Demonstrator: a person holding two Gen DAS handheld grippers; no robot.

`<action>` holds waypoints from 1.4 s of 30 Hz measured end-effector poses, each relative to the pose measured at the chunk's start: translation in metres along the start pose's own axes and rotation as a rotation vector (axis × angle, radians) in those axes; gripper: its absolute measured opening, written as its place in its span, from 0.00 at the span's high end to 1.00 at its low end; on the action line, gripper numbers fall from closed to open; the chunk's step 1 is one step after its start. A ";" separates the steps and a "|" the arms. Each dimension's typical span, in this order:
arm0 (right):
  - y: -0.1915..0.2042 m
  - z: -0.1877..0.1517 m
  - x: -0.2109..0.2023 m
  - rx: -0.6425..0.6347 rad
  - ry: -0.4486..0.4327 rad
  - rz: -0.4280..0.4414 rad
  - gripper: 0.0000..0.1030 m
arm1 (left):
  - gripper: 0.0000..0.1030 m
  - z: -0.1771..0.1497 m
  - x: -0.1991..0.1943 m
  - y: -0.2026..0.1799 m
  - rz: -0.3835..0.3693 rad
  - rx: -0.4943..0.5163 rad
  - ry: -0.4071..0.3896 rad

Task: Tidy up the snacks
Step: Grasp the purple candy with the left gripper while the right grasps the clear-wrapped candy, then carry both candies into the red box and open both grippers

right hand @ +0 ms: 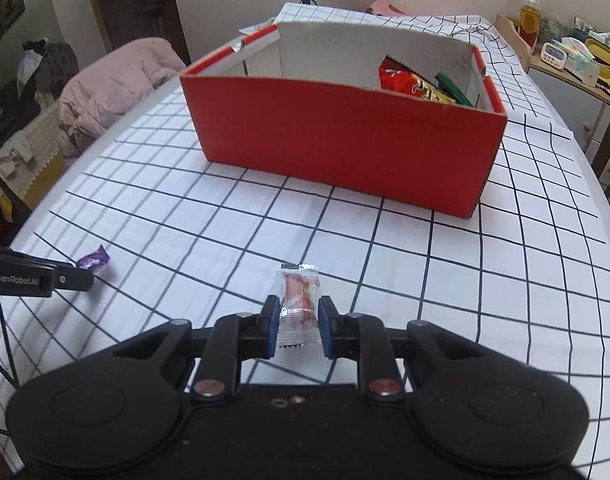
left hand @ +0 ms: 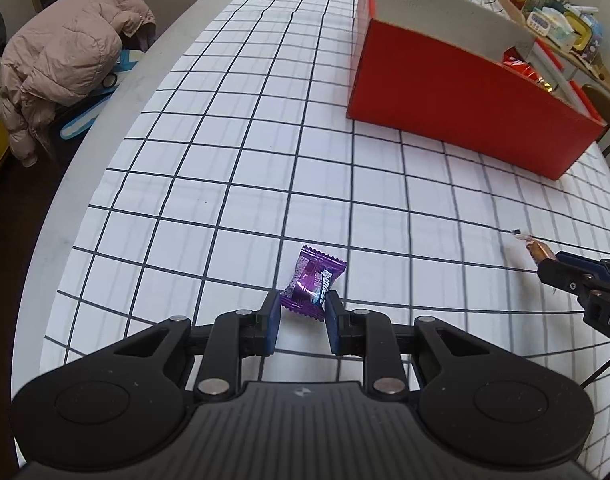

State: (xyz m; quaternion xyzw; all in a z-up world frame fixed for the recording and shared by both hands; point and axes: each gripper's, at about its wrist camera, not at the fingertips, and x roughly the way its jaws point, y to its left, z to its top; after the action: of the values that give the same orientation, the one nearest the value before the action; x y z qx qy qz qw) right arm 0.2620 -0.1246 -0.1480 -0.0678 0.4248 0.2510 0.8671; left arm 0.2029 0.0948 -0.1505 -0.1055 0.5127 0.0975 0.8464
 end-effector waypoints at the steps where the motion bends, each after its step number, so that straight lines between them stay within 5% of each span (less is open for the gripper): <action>1: 0.000 0.000 -0.004 0.003 -0.006 0.003 0.80 | 0.78 0.000 -0.003 -0.001 -0.005 0.002 -0.004; 21: -0.006 0.051 -0.079 -0.004 -0.172 0.038 0.80 | 0.78 0.055 -0.073 -0.037 -0.093 0.049 -0.162; 32: -0.036 0.109 -0.064 -0.013 -0.222 -0.008 0.80 | 0.78 0.124 -0.077 -0.078 -0.074 0.103 -0.256; 42: -0.060 0.139 -0.021 -0.006 -0.172 -0.020 0.81 | 0.78 0.172 -0.040 -0.103 -0.042 0.126 -0.246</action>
State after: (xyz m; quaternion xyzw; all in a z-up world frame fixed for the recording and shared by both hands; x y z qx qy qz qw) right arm 0.3785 -0.1389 -0.0499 -0.0529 0.3472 0.2484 0.9028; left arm 0.3588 0.0413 -0.0295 -0.0499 0.4079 0.0595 0.9097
